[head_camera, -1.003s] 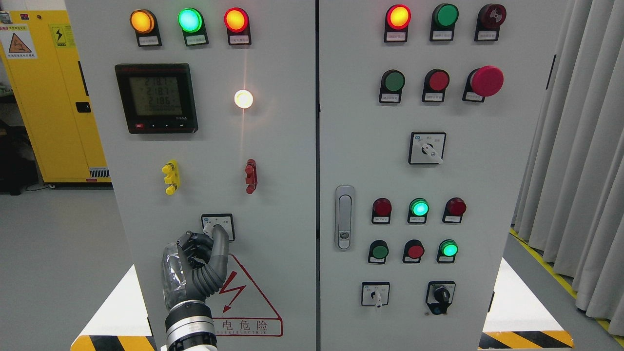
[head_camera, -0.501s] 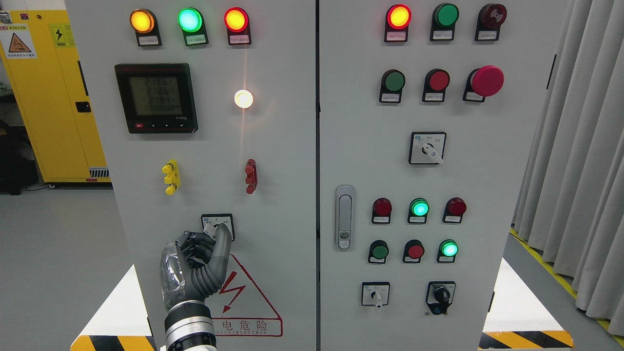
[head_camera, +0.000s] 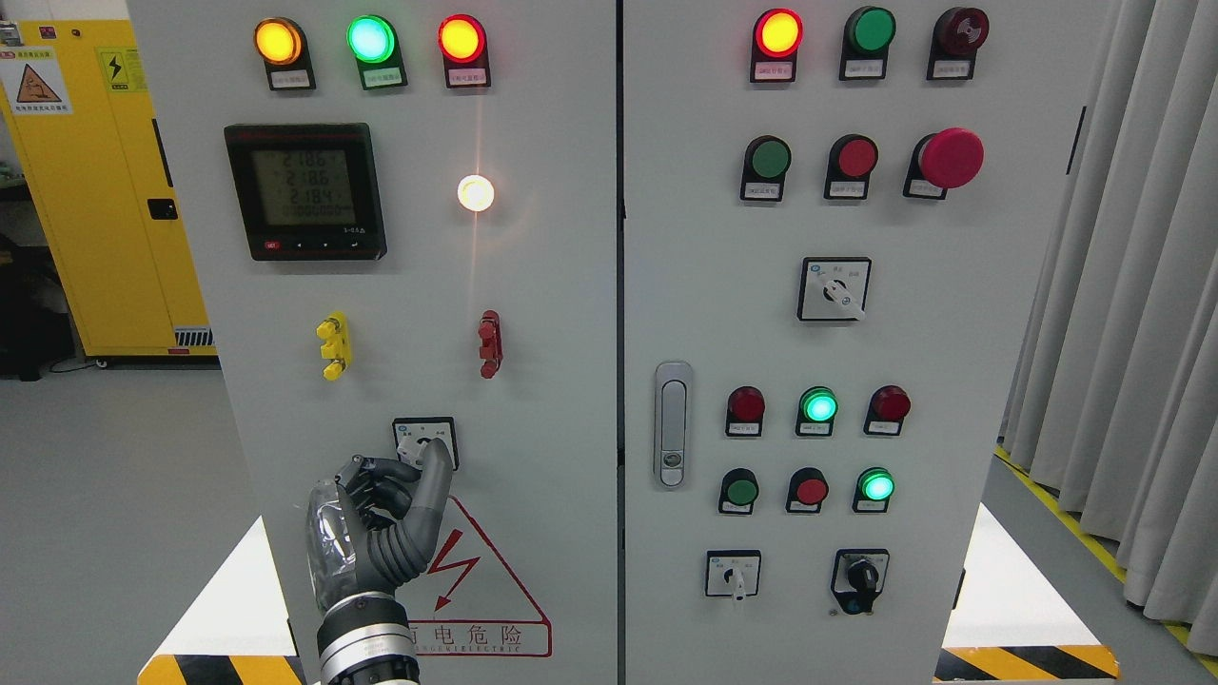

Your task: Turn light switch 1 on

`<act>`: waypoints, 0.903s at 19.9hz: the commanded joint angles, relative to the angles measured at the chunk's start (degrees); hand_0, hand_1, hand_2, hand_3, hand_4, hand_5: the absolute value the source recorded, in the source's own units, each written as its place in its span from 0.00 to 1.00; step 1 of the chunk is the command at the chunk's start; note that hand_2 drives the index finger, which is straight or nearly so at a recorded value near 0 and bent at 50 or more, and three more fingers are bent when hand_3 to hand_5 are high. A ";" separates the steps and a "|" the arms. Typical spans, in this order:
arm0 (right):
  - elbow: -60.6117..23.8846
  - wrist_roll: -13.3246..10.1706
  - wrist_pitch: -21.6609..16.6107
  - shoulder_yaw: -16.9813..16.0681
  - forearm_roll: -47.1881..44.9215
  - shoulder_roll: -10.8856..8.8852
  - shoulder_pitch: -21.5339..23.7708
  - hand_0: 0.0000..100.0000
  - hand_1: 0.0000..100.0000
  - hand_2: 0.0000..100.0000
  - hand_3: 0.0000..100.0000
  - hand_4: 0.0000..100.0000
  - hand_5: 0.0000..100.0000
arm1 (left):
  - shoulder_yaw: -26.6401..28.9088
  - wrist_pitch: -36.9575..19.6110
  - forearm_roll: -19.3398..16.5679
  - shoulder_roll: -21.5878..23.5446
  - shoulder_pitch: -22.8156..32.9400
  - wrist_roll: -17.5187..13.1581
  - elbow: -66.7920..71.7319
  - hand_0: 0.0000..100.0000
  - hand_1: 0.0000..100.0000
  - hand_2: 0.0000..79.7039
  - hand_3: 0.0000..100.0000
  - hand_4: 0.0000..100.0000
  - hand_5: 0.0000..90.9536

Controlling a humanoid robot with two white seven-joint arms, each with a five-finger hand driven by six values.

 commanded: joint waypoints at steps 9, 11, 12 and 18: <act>0.00 -0.04 0.04 0.00 -1.67 0.00 -0.01 0.00 0.50 0.04 0.00 0.00 0.00 | 0.04 -18.97 -0.05 1.79 14.36 0.55 -3.74 0.03 0.51 0.89 0.95 0.87 0.91; 0.00 -0.04 0.04 0.00 -1.67 0.00 -0.01 0.00 0.50 0.04 0.00 0.00 0.00 | 0.48 -26.88 -0.05 2.31 19.37 0.29 -3.66 0.03 0.49 0.86 0.96 0.88 0.94; 0.00 0.05 0.04 0.00 -1.67 0.00 0.08 0.00 0.50 0.04 0.00 0.00 0.00 | 0.83 -30.40 -0.05 2.75 22.09 -0.23 -3.39 0.02 0.47 0.84 0.97 0.90 0.95; 0.00 -0.04 0.04 0.00 -1.67 0.00 -0.01 0.00 0.50 0.04 0.00 0.00 0.00 | 8.55 -49.84 9.68 6.35 37.92 -9.98 3.71 0.00 0.32 0.67 1.00 1.00 0.95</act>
